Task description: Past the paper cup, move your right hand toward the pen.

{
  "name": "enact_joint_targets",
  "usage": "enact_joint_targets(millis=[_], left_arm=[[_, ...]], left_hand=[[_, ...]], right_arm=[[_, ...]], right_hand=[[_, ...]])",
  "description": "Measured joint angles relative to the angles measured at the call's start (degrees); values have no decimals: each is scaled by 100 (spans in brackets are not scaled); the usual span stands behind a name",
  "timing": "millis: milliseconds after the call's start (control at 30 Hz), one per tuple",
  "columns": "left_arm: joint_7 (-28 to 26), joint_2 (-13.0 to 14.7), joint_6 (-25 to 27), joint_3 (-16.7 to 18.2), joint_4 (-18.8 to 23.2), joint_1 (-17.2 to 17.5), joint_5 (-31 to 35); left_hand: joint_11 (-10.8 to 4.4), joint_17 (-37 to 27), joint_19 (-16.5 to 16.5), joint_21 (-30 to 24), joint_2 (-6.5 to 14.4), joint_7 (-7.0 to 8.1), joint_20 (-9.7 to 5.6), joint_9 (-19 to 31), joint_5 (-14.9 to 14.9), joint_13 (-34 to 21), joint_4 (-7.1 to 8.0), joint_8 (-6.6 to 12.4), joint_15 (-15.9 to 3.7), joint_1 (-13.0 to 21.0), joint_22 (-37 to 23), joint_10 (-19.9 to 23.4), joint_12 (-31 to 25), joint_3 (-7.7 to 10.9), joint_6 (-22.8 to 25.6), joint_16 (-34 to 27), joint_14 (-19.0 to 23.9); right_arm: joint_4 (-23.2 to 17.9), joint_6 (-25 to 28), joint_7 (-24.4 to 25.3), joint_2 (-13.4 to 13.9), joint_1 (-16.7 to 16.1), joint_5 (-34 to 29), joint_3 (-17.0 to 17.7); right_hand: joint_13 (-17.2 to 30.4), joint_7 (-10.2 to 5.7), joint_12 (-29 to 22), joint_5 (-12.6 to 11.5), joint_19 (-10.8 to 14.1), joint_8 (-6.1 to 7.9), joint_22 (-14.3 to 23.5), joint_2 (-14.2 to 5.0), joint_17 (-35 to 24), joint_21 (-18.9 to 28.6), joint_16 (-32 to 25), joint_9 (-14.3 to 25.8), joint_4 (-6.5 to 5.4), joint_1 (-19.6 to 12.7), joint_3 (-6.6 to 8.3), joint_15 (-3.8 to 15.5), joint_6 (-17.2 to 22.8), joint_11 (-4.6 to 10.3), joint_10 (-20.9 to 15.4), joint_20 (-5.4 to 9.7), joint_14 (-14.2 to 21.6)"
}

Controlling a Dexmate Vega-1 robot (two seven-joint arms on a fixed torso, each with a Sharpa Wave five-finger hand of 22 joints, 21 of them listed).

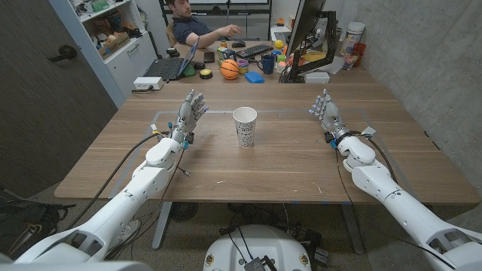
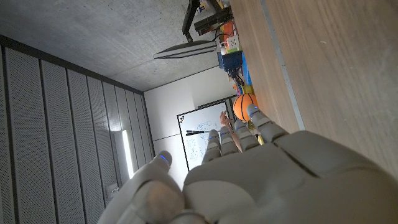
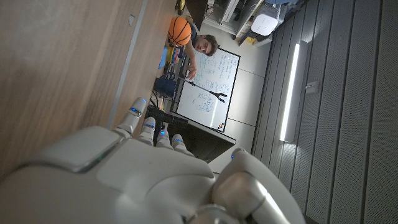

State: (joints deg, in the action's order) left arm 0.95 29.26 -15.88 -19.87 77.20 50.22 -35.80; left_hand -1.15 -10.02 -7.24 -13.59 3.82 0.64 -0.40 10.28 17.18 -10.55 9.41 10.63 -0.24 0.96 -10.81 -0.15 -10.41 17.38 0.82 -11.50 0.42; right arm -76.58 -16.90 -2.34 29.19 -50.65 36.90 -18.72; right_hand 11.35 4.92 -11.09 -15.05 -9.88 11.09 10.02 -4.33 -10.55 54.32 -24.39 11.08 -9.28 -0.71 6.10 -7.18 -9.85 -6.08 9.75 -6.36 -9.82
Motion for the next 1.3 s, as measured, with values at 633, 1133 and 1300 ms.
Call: enact_joint_targets(millis=[633,1133,1300], left_arm=[[249,-396,255,600,368,390,570],[461,-820,411,1140,589,637,904],[525,-820,450,1140,589,637,991]], left_hand=[[1,1,1,0,-2,20,0,-1,0,0,0,0,0,-2,1,0,0,0,20,0,0],[1,1,1,0,-2,20,0,-2,23,1,0,0,0,-2,2,0,1,0,20,0,0],[1,2,1,0,-2,20,1,-2,22,2,0,0,0,-2,2,0,1,0,20,1,0]], right_arm=[[-162,-227,-389,-289,-155,-546,602],[-273,-1102,-180,-413,-180,-1647,956],[-385,-1102,-180,-424,-246,-1647,1073]], right_hand=[[-1,-43,-44,-21,0,44,-1,22,16,37,-21,-6,1,-30,0,4,3,-18,19,1,-3],[-17,-118,-113,-66,-11,121,-1,-21,21,37,-41,-16,14,-129,13,128,-11,-17,19,55,0],[-17,-166,-133,-66,-9,143,-2,-55,43,37,-41,-16,26,-163,25,128,2,-17,19,56,0]])
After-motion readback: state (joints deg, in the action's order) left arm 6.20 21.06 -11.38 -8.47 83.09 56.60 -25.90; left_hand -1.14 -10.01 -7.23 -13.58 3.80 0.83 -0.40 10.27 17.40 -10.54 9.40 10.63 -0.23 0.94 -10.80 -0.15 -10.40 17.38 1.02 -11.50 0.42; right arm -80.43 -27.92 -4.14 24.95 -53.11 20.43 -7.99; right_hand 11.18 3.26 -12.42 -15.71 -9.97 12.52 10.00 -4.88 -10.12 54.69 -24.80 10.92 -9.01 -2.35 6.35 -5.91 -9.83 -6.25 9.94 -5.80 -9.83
